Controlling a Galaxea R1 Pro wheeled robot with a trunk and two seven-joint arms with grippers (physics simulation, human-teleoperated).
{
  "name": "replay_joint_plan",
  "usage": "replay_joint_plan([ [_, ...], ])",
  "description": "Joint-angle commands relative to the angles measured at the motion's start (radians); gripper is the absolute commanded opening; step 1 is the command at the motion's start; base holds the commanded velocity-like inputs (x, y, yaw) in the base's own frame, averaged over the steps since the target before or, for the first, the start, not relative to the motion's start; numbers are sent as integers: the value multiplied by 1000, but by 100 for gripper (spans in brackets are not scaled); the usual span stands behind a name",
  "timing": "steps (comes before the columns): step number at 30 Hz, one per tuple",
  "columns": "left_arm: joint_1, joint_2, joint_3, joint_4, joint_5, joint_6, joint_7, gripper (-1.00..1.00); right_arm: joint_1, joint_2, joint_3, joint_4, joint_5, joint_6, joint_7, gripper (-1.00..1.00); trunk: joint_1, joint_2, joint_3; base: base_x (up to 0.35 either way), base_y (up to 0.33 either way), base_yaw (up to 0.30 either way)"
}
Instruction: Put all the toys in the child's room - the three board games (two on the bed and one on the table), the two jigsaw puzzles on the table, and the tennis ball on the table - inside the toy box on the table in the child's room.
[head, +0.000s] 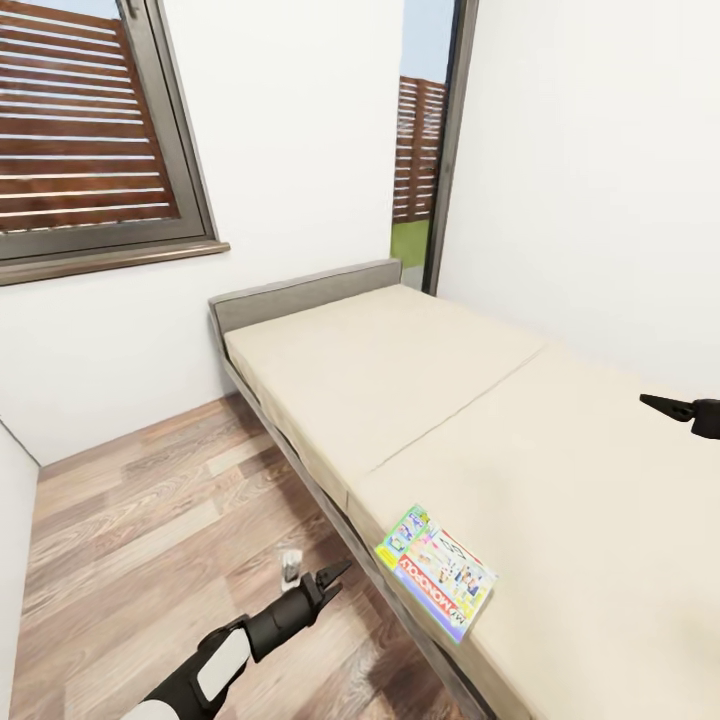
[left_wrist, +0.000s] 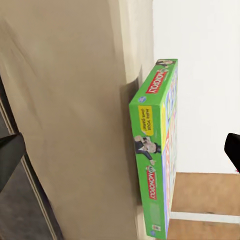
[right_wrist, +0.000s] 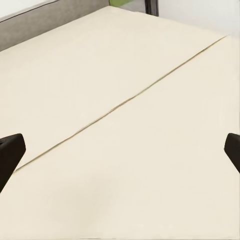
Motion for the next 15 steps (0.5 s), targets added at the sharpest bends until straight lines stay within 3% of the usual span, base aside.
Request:
replay_joint_plan([
  [1, -1, 0, -5, 1, 10, 5, -1, 100, -1, 0, -2, 0, 5, 5, 7, 100, 0, 0, -1, 0, 0, -222],
  [11, -1, 0, -8, 2, 12, -32, -6, 100, -1, 0, -4, 0, 5, 5, 7, 100, 0, 0, -5, 0, 0, -255],
  [15, -1, 0, -9, 1, 14, -51, -11, 100, -1, 0, -4, 0, 5, 5, 7, 100, 0, 0, -6, 0, 0, -153],
])
